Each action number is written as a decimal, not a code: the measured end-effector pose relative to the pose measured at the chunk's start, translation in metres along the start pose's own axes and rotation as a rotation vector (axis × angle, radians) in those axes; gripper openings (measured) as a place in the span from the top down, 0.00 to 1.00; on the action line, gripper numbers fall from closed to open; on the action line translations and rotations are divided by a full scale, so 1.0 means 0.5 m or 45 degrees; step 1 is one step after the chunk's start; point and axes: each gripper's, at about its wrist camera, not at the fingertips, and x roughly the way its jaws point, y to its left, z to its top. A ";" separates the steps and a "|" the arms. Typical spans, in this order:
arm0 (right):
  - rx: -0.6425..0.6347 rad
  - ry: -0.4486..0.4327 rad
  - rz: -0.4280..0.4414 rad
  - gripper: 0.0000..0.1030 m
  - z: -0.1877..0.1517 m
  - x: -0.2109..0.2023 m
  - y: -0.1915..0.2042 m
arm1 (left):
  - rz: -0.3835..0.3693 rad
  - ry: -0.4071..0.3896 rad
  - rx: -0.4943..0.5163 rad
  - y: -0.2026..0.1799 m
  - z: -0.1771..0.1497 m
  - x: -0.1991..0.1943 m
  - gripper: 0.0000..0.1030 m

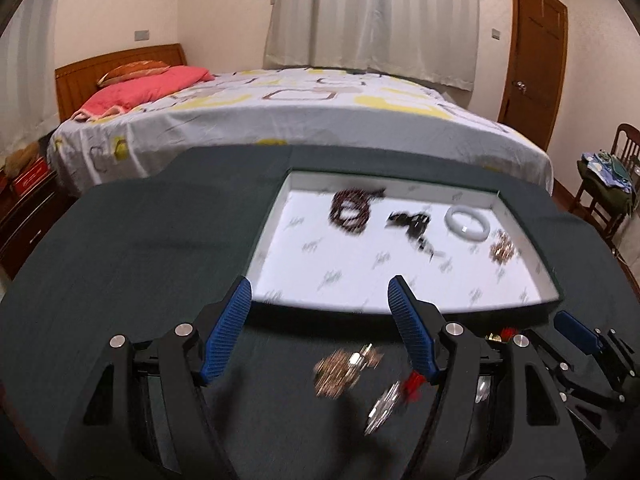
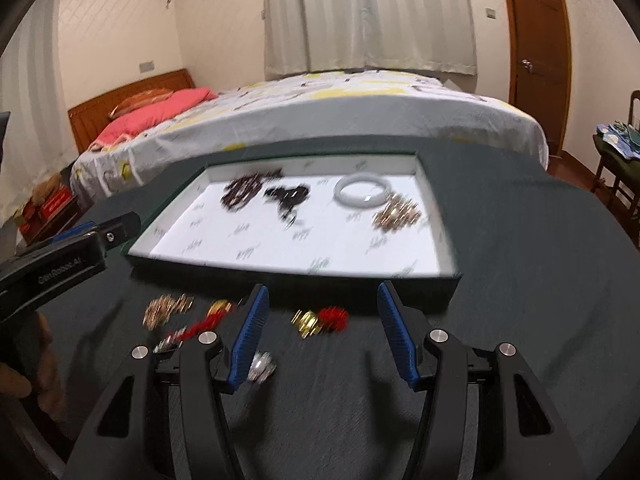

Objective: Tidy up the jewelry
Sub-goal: 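Open the right gripper to drop the pearl brooch into the tray, then grasp the small pearl flower pendant with the right gripper while the left gripper reaches for the silver rhinestone brooch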

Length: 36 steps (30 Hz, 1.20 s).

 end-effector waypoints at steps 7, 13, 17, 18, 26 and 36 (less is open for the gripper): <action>-0.046 0.072 0.026 0.47 -0.017 0.012 0.034 | 0.046 0.066 -0.050 0.048 -0.057 -0.011 0.33; -0.098 0.162 0.031 0.53 -0.030 0.033 0.061 | 0.051 0.085 -0.073 0.066 -0.071 -0.012 0.33; -0.111 0.234 0.029 0.56 -0.037 0.052 0.068 | 0.045 0.089 -0.070 0.065 -0.074 -0.010 0.33; -0.111 0.240 0.027 0.56 -0.038 0.054 0.069 | 0.043 0.090 -0.071 0.065 -0.075 -0.010 0.33; -0.150 0.266 0.006 0.67 -0.038 0.062 0.073 | 0.027 0.129 -0.065 0.057 -0.085 0.003 0.33; -0.135 0.230 0.022 0.79 -0.037 0.042 0.053 | 0.000 0.144 -0.036 0.038 -0.098 0.006 0.33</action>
